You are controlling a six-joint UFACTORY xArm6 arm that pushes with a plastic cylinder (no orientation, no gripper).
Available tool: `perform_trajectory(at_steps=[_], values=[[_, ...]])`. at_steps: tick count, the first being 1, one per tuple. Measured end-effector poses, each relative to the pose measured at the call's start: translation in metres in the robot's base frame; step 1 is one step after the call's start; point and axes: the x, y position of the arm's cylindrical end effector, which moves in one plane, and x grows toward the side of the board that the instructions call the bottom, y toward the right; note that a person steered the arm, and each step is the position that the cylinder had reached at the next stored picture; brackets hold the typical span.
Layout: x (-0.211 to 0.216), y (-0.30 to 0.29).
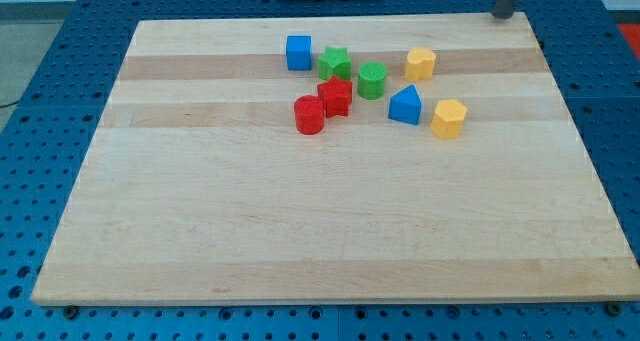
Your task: Move blue cube down a bit
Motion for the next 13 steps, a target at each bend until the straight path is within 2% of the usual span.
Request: perform_trajectory(at_steps=[3,6,8,9,11,13], values=[[0.002,0.0],[0.144,-0.004],[0.055,-0.074],[0.042,-0.154],[0.043,-0.26],[0.122,-0.319]])
